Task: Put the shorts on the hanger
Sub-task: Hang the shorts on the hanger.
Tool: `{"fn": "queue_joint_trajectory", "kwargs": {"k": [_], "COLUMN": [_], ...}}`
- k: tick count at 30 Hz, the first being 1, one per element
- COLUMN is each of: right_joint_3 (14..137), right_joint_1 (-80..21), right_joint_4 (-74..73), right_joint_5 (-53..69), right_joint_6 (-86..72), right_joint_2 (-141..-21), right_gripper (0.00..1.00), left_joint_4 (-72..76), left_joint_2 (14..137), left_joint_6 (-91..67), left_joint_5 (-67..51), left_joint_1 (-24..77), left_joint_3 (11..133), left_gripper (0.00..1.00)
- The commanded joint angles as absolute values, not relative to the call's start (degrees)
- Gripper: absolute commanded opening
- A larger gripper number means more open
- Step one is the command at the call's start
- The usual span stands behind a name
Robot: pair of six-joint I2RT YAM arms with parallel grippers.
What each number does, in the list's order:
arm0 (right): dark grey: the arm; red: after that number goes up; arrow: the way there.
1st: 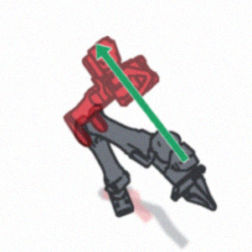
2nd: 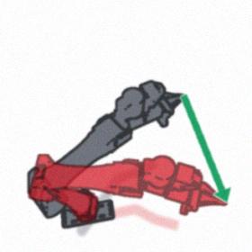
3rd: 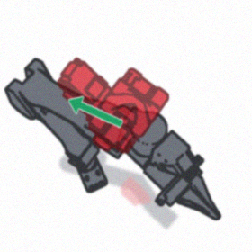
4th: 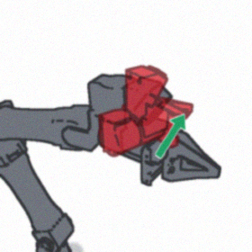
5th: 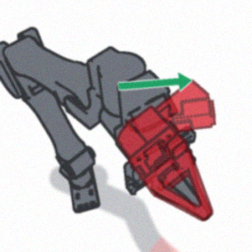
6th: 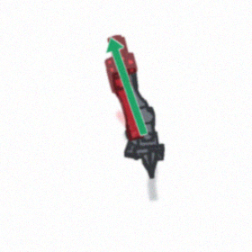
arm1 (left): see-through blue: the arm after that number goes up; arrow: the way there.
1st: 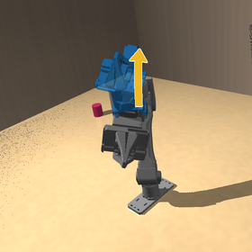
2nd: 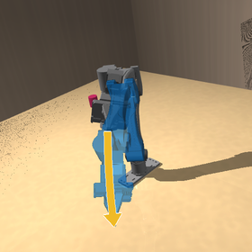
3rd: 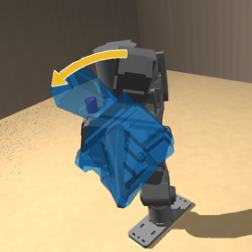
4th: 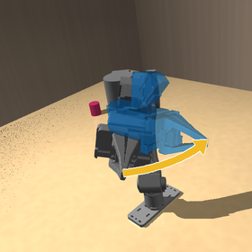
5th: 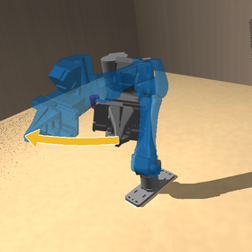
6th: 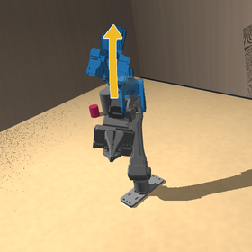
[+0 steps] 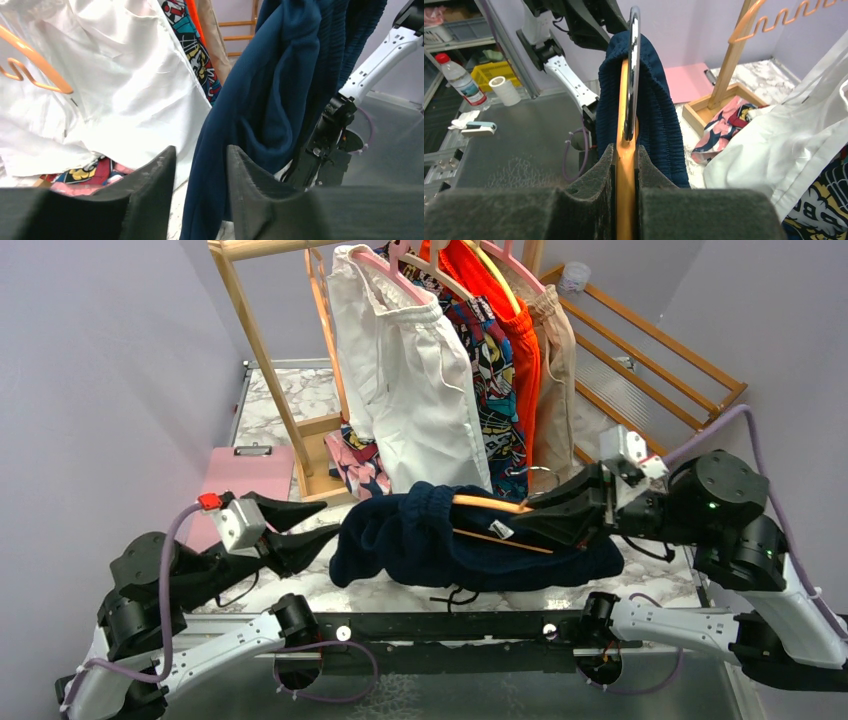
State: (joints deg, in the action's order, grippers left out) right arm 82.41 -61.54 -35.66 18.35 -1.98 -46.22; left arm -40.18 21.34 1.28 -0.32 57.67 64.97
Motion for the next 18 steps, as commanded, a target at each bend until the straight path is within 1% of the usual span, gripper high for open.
{"fn": "queue_joint_trajectory", "kwargs": {"k": [1,3,9,13,18], "right_joint_3": [84.7,84.8,85.7,86.4,86.7], "right_joint_1": [-61.5,-61.5,-61.5,-61.5,-61.5], "right_joint_4": [-28.7,-28.6,-28.9,-28.9,-28.9], "right_joint_5": [18.4,18.6,19.8,20.7,21.0], "right_joint_6": [-2.0,-2.0,-2.3,-2.5,-2.8], "right_joint_2": [-43.2,-43.3,-43.8,-44.0,-44.1], "right_gripper": [0.01,0.01,0.01,0.01,0.01], "left_joint_4": [-42.2,-42.2,-42.3,-42.2,-42.2], "left_joint_2": [20.2,20.3,20.8,22.0,23.0], "left_joint_6": [1.6,1.7,1.6,2.3,3.0], "left_joint_5": [3.8,3.2,-0.7,-2.3,-4.6], "left_joint_1": [57.3,57.3,57.3,57.3,57.3], "left_joint_3": [67.6,67.3,65.1,63.7,62.9], "left_gripper": [0.52,0.58,0.67,0.70,0.68]}}
